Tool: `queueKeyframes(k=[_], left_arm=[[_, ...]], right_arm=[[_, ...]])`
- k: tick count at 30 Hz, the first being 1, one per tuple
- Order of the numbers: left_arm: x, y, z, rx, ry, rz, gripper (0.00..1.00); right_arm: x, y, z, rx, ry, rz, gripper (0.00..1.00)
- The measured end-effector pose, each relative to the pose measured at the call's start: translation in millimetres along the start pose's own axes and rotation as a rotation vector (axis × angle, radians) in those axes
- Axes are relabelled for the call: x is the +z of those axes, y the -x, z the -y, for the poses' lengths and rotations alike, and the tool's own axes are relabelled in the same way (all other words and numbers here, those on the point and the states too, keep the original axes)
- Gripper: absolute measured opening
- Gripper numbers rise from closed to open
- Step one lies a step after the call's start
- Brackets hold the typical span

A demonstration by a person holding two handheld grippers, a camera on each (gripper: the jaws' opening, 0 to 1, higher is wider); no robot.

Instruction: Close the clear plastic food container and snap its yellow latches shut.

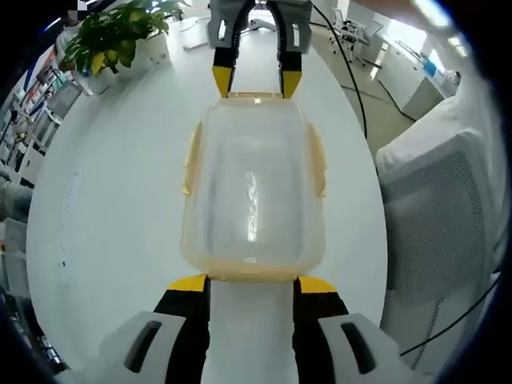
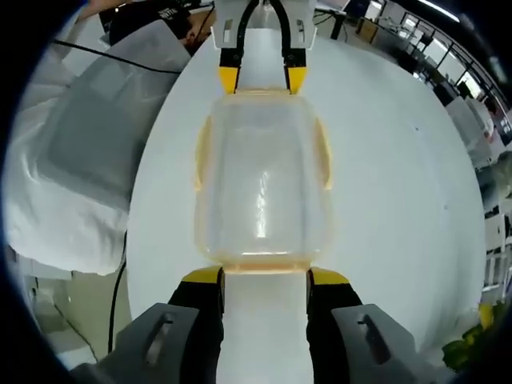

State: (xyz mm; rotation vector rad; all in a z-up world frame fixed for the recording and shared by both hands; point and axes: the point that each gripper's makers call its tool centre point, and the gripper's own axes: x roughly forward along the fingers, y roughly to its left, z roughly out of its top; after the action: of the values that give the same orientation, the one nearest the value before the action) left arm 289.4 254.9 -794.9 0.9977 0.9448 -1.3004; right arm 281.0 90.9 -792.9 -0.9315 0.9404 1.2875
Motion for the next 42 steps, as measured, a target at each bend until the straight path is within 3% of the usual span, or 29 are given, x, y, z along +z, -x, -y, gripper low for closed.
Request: queueKeyframes(k=[5,8,15,17,21,23,24,26,28,32,33,35,37,38,42], left_arm=[[-13.0,-7.8,2.2,-0.005,0.001,-0.048,0.25],[-22.3,-10.0,-1.7,0.019,0.034,-0.08,0.28],[-42.8,-7.9,-7.1,0.045,0.167,-0.127,0.33],[-43.8,-9.0,-0.4,0.028,0.334,-0.113,0.37],[-53.2,-3.9,1.1,0.033,0.495,-0.1,0.39],[-65.4,4.4,10.4,-0.02,0.648,-0.145,0.33],[-69.9,9.3,9.3,-0.019,0.775,-0.143,0.3],[-72.2,16.8,5.7,-0.019,0.894,-0.115,0.28],[-65.8,27.8,0.3,-0.031,1.048,-0.035,0.28],[-23.6,46.9,-11.5,-0.161,1.379,0.236,0.3],[-13.1,50.3,-18.4,-0.189,1.519,0.303,0.3],[-4.9,47.2,-23.2,-0.212,1.69,0.338,0.31],[0.6,40.4,-20.3,-0.214,1.671,0.343,0.31],[2.9,36.2,-16.5,-0.202,1.655,0.331,0.28],[-1.5,20.9,-0.9,-0.179,1.545,0.181,0.28]], right_arm=[[-4.2,-4.5,-1.4,0.022,-0.059,0.009,0.37],[-14.7,-10.3,-3.2,0.039,-0.101,-0.008,0.34],[-45.8,-15.0,-5.8,0.042,-0.216,-0.072,0.48],[-51.4,-10.7,-3.0,0.028,-0.302,-0.072,0.46],[-52.8,0.3,4.0,0.01,-0.468,0.011,0.36],[-57.9,2.7,5.1,0.009,-0.618,0.042,0.39],[-60.3,2.9,7.4,0.006,-0.73,0.071,0.41],[-61.4,5.9,9.2,0.029,-0.906,0.131,0.46],[-54.9,10.8,8.3,0.077,-1.05,0.207,0.46],[-28.6,31.8,16.4,0.201,-1.318,0.431,0.4],[-24.9,34.3,19.6,0.203,-1.372,0.456,0.36],[-22.1,34.4,23.8,0.166,-1.419,0.464,0.24],[-10.8,35.5,18.0,0.173,-1.364,0.461,0.21],[-4.8,35.5,16.6,0.175,-1.314,0.474,0.24],[10.1,28.2,4.7,0.195,-1.294,0.426,0.47]])
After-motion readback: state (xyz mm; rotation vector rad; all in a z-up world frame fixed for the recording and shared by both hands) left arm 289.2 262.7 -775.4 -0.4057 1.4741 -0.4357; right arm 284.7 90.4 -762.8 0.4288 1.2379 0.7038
